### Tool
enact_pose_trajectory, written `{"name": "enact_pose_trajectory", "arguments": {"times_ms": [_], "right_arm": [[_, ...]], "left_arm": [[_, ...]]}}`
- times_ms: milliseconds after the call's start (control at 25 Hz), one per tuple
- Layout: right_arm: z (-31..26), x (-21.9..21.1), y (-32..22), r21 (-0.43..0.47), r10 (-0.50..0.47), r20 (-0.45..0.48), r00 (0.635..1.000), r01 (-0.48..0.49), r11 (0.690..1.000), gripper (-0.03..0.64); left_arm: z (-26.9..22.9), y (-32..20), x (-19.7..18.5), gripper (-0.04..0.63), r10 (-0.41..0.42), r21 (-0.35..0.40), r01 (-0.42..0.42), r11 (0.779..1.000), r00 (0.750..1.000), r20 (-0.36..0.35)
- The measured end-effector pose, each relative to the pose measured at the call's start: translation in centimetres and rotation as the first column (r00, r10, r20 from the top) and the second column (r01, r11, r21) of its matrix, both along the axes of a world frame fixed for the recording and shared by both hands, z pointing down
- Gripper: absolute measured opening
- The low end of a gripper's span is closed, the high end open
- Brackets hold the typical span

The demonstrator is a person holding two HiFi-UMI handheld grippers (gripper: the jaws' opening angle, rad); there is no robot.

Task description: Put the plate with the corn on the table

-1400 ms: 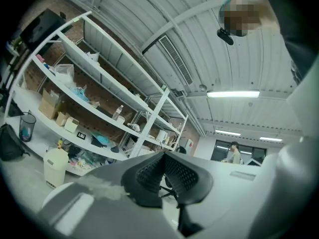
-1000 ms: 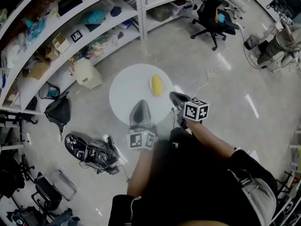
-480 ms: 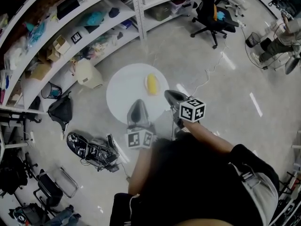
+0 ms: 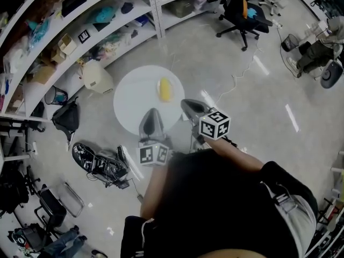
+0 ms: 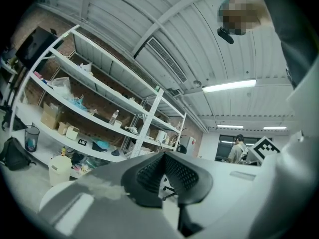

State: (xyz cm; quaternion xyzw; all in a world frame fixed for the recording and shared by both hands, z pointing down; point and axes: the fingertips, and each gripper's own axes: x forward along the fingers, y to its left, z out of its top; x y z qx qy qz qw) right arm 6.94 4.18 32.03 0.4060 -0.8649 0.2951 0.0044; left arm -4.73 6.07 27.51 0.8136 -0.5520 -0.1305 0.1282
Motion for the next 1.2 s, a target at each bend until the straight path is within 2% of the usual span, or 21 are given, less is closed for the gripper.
{"name": "enact_pose_trajectory", "arguments": {"times_ms": [280,640,880,1200], "right_arm": [[-0.7,1.0,0.9,0.044,-0.026,0.003,1.000,0.025,0.999,0.008],[-1.8,1.3,1.3,0.134,-0.041,-0.047,0.998,0.047,0.990,0.008],[-1.9,1.1,1.5,0.145,-0.029,-0.070,0.997,0.039,0.989,0.008],[-1.6,1.0,2.1,0.154,-0.032,-0.086,0.996,0.045,0.987,0.008]], "left_arm": [[0.3,0.3,1.9,0.003,0.016,-0.013,-0.016,1.000,1.000,0.009],[0.5,0.4,2.7,0.003,0.009,-0.014,-0.008,1.000,1.000,0.020],[0.7,0.6,2.7,0.003,0.043,0.003,-0.043,0.999,0.998,0.054],[0.7,1.1,2.6,0.003,0.026,-0.010,-0.026,1.000,0.999,0.025]]}}
